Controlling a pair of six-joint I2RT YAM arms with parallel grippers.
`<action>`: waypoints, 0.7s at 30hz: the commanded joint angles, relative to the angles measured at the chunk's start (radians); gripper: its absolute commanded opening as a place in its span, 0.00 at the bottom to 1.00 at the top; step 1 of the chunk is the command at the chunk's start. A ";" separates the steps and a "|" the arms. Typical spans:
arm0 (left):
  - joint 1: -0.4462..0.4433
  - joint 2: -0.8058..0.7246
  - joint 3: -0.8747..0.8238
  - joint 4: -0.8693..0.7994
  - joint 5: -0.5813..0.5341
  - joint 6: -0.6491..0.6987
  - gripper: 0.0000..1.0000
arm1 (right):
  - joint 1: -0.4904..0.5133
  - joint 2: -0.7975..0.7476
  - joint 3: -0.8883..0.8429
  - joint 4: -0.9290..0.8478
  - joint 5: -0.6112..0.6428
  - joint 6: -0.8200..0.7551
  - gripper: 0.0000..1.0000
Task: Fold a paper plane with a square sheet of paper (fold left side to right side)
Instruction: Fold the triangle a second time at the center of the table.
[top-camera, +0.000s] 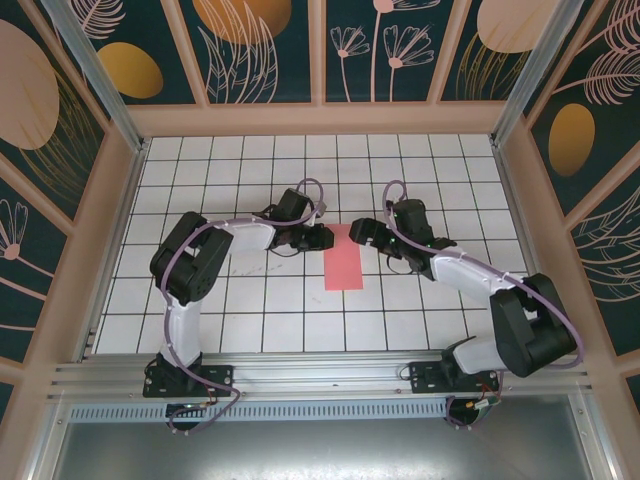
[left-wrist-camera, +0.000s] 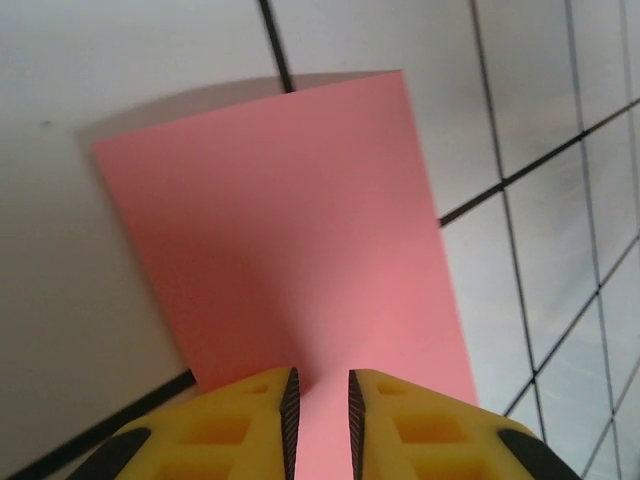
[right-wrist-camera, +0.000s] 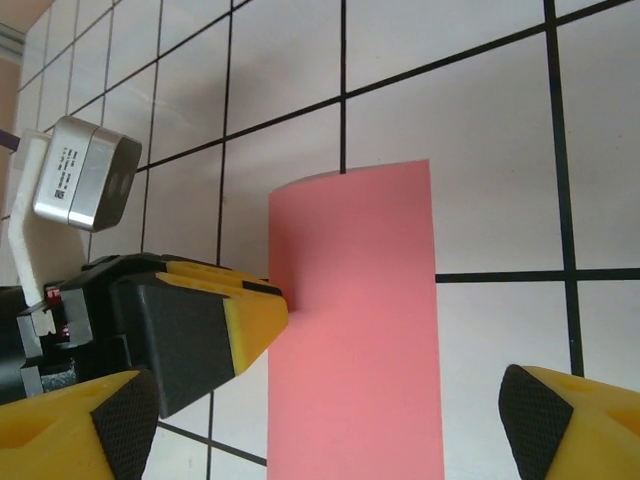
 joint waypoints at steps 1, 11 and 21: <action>0.000 0.023 0.035 -0.029 -0.040 0.012 0.24 | -0.005 0.043 0.040 -0.087 -0.014 -0.024 0.91; -0.006 0.038 0.004 -0.027 -0.042 0.016 0.24 | -0.025 0.144 0.074 -0.237 -0.218 -0.064 0.63; -0.010 0.031 0.004 -0.023 -0.040 0.017 0.24 | -0.040 0.217 0.091 -0.229 -0.303 -0.012 0.59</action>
